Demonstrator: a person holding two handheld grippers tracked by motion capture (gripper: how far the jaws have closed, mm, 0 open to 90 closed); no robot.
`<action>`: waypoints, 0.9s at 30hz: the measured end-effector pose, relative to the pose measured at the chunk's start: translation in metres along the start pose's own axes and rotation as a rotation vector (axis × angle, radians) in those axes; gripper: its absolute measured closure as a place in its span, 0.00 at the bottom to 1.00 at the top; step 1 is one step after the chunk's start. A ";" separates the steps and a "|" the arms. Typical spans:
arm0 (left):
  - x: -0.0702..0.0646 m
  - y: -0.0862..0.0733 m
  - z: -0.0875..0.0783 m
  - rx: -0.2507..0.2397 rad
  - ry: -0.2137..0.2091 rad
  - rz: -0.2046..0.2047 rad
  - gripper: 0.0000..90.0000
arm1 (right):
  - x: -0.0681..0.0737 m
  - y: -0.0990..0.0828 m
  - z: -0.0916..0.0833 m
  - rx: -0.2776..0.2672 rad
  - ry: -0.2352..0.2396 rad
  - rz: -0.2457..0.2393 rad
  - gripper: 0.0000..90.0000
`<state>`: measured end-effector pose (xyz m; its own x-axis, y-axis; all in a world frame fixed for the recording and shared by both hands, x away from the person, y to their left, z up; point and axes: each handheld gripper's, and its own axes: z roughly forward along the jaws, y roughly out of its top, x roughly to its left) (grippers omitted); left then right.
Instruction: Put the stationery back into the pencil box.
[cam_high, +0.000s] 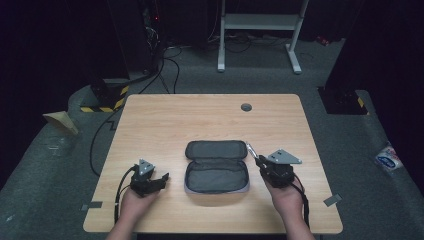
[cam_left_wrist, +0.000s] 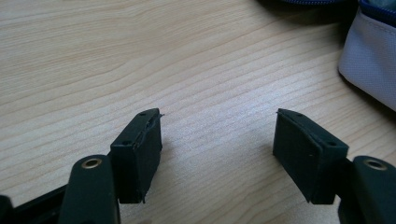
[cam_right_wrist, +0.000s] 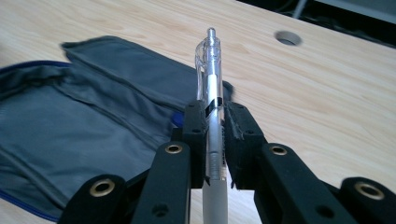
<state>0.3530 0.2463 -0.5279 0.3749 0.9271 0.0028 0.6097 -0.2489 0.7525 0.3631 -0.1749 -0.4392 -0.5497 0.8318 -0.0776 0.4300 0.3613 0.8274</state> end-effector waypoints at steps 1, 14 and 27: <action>0.000 0.000 0.000 0.001 -0.001 0.002 0.36 | 0.003 0.002 0.001 0.001 0.008 -0.008 0.88; 0.000 0.000 0.000 0.001 -0.001 0.007 0.36 | 0.032 0.018 0.024 0.029 0.109 -0.086 0.88; 0.000 0.000 0.000 0.000 -0.001 0.006 0.36 | 0.056 0.028 0.040 0.036 0.184 -0.123 0.88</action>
<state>0.3535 0.2465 -0.5279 0.3794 0.9252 0.0064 0.6078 -0.2544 0.7522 0.3731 -0.1015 -0.4424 -0.7197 0.6906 -0.0714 0.3752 0.4734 0.7970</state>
